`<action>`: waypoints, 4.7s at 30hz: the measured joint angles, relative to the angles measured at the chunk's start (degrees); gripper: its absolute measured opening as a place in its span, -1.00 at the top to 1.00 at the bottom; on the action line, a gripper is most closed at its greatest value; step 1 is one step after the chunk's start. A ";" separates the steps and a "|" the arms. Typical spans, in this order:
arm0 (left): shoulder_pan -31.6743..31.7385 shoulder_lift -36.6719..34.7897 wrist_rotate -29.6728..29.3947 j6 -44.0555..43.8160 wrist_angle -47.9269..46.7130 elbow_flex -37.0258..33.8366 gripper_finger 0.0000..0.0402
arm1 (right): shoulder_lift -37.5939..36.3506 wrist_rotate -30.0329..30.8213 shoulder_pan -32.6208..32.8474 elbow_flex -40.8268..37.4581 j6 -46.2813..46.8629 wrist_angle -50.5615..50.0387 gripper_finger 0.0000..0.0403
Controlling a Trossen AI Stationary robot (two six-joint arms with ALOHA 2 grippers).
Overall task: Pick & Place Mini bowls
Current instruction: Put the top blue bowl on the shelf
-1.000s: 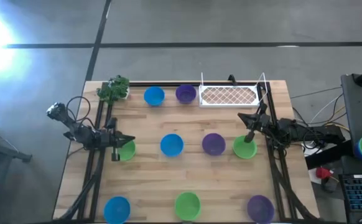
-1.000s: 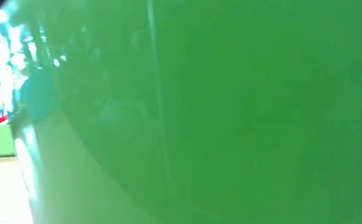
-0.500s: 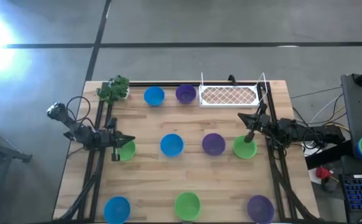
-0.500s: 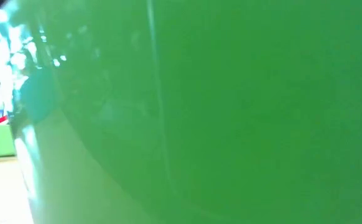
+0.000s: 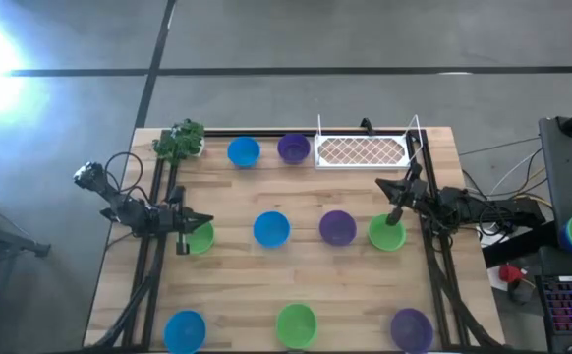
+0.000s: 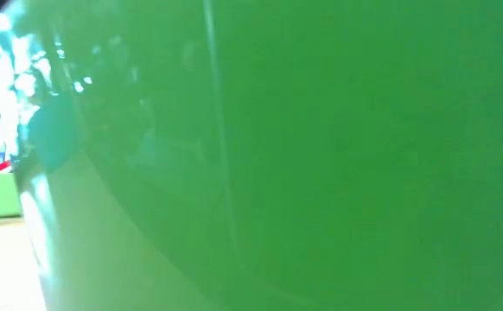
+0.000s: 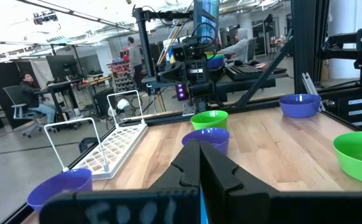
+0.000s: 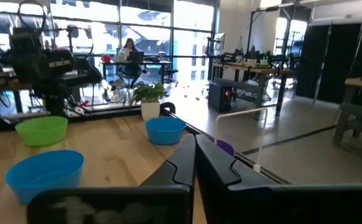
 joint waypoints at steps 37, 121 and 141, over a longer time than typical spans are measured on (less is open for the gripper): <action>0.01 0.02 -0.01 0.00 0.00 0.01 1.00 | 0.00 -5.23 0.02 -0.02 -1.85 0.20 0.96; 35.35 41.74 1.91 -21.06 2.37 21.76 1.00 | 0.00 -4.87 0.02 0.00 -3.65 -1.11 0.96; 43.30 57.78 2.77 -14.31 0.21 36.93 0.73 | -0.02 -4.86 0.02 -0.01 -3.67 -1.12 0.96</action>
